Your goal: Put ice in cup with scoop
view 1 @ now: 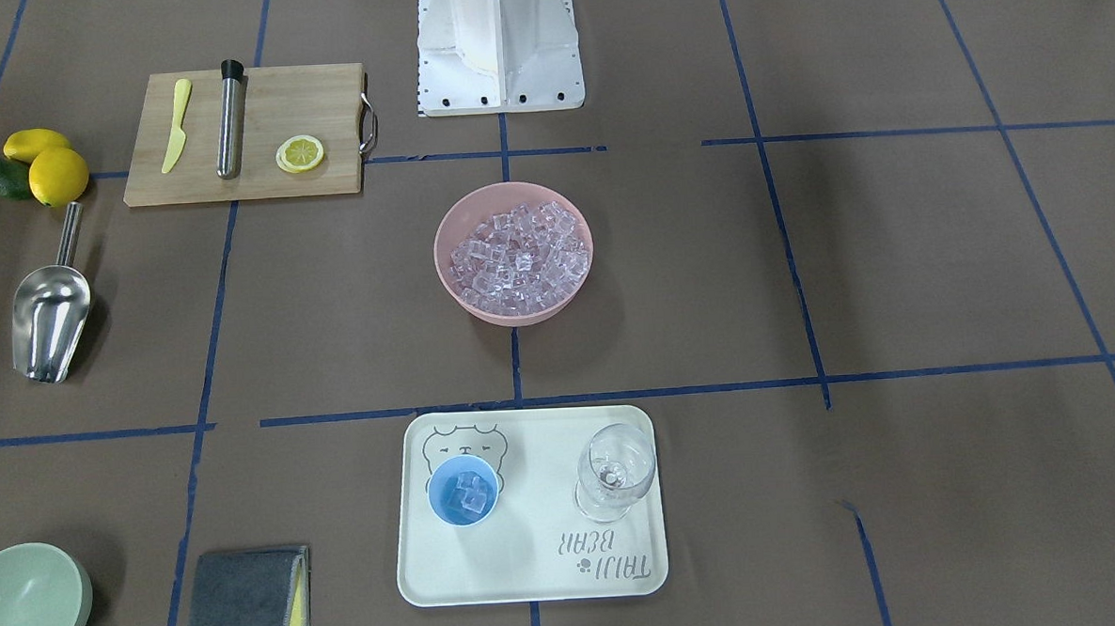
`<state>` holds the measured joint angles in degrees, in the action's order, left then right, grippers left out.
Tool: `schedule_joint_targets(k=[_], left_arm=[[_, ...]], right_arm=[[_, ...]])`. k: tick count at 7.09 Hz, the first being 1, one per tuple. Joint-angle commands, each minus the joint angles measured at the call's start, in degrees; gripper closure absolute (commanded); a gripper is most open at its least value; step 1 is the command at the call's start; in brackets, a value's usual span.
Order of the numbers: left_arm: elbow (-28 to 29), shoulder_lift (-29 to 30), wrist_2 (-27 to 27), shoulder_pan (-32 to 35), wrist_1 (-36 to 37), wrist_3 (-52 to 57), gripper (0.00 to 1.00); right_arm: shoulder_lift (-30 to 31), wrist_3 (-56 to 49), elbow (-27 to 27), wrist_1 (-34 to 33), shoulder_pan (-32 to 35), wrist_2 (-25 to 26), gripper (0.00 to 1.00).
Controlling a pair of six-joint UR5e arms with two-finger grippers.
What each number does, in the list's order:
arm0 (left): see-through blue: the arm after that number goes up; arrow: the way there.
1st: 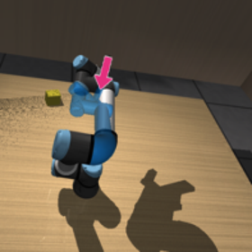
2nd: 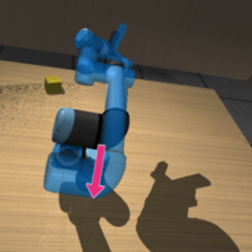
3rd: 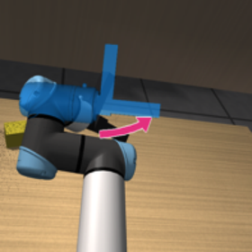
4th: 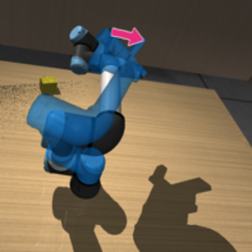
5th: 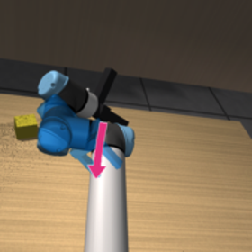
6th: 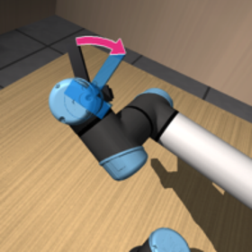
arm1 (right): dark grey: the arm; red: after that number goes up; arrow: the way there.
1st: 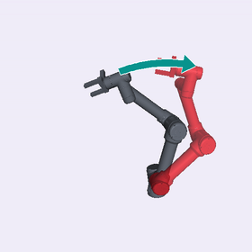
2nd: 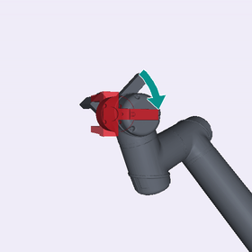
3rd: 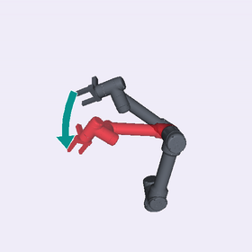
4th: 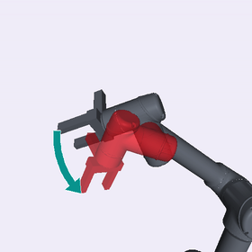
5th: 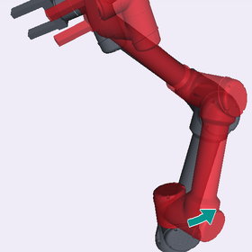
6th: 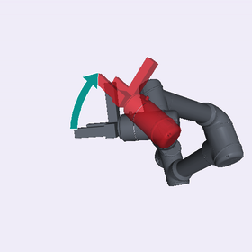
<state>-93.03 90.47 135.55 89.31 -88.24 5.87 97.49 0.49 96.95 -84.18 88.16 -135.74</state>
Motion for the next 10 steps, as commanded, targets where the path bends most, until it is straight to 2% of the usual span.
schedule_joint_targets(k=[1,4,6,10], left_arm=[[0.0,0.0,0.1,0.0,-0.1,0.3,0.0],[-0.3,0.0,0.1,0.1,-0.1,0.3,0.0],[-0.4,0.0,0.1,0.1,-0.1,0.3,0.0],[-0.4,0.2,0.0,0.1,-0.1,0.2,0.0]], right_arm=[[0.8,0.0,-0.6,0.1,0.4,0.0,0.0],[0.2,0.8,0.6,-0.8,2.2,-0.9,0.0],[0.7,2.4,5.3,-6.8,2.6,-1.2,0.0],[0.8,2.4,5.0,-7.0,2.6,-1.3,0.0]])
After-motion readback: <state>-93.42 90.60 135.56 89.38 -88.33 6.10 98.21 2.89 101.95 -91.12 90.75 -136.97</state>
